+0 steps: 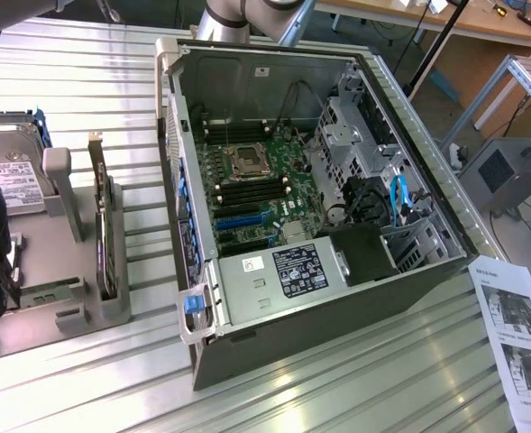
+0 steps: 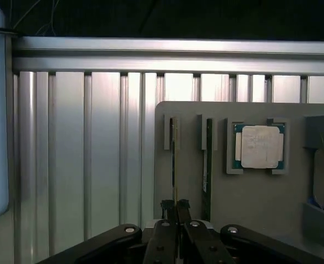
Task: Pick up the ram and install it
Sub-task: 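Pick up the ram and move it above insertion slot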
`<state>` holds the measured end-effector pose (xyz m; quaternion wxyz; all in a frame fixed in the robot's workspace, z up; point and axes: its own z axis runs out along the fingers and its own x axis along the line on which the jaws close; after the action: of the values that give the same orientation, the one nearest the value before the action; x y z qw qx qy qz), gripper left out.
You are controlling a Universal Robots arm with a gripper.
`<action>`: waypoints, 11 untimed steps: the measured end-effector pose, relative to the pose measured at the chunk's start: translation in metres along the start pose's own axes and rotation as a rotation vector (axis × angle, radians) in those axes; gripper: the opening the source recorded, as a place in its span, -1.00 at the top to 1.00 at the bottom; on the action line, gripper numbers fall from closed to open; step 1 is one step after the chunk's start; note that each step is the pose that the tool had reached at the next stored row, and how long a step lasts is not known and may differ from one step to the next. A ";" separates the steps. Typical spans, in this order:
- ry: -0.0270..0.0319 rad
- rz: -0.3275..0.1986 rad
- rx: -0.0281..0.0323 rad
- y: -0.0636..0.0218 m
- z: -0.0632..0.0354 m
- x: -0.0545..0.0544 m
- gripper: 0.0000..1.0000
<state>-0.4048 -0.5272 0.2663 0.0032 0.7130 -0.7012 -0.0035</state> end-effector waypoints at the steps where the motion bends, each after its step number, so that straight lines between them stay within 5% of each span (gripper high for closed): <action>1: 0.0000 0.000 0.0001 0.0000 -0.0019 0.000 0.76; 11: 0.0000 0.000 0.0000 0.0003 -0.0257 0.000 0.76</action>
<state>-0.4048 -0.5272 0.2920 0.0032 0.7130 -0.7012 -0.0035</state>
